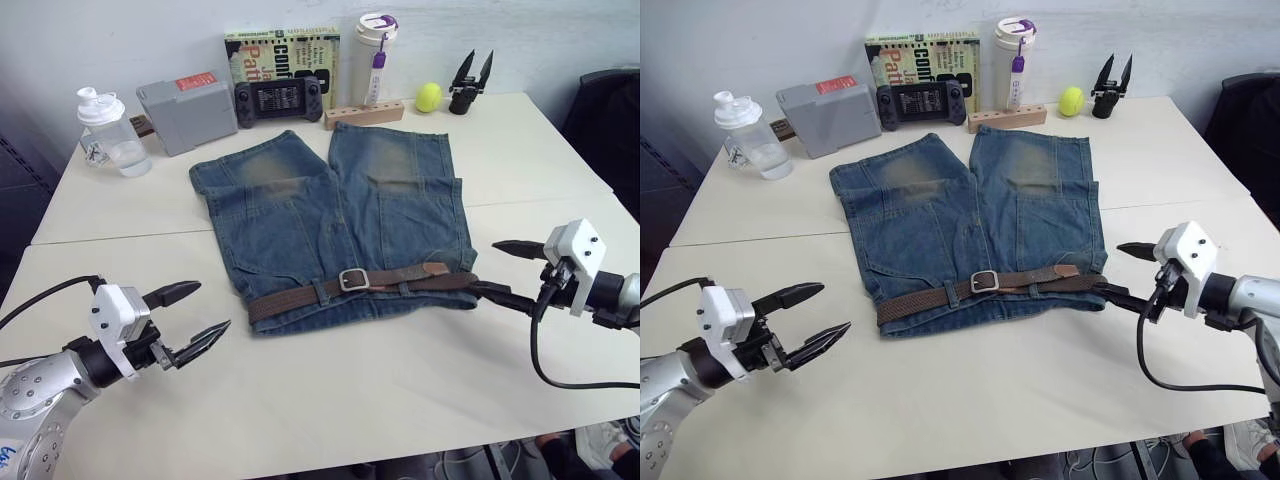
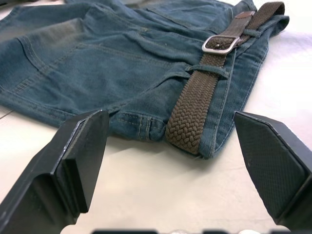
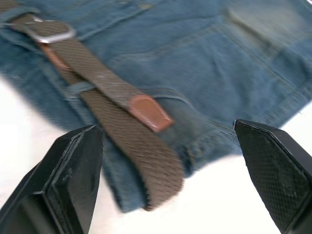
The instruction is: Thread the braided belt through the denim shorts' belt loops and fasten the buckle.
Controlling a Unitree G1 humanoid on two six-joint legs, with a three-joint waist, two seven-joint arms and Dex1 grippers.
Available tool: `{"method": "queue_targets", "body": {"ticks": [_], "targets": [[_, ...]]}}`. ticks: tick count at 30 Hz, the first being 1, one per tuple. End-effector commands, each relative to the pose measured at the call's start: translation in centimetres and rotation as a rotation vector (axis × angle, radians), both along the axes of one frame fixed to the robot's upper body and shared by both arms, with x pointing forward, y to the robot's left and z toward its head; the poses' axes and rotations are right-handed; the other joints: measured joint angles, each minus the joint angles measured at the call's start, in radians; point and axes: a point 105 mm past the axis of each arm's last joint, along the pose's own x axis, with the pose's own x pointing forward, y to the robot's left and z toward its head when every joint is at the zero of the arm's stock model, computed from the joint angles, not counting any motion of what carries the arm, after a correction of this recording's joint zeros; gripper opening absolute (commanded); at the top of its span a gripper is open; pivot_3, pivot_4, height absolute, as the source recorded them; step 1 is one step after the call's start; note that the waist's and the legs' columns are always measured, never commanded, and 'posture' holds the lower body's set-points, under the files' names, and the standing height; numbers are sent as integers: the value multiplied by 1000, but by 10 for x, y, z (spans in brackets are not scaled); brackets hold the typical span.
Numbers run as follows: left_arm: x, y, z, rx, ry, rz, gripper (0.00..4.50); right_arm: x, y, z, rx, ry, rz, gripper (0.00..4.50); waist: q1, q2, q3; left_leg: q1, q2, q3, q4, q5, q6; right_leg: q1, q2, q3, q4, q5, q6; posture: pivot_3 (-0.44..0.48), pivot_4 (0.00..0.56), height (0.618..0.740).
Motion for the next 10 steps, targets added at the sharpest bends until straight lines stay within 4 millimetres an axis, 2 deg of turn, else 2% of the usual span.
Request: {"method": "queue_targets", "body": {"ticks": [1,10], "targets": [[-1,-3,16,-11,-69,-9,4426,3,-1,14,14,-67,-11,4500,-1,0,0,0,0,0,0,0,0,0,0,0,0,0,0,0,150,720],[3,-10,20,-11,-88,-15,4426,9,6,14,33,-88,-17,4500,0,0,0,0,1,2,0,0,-2,0,2,1,0,0,1,0,150,720]]}}
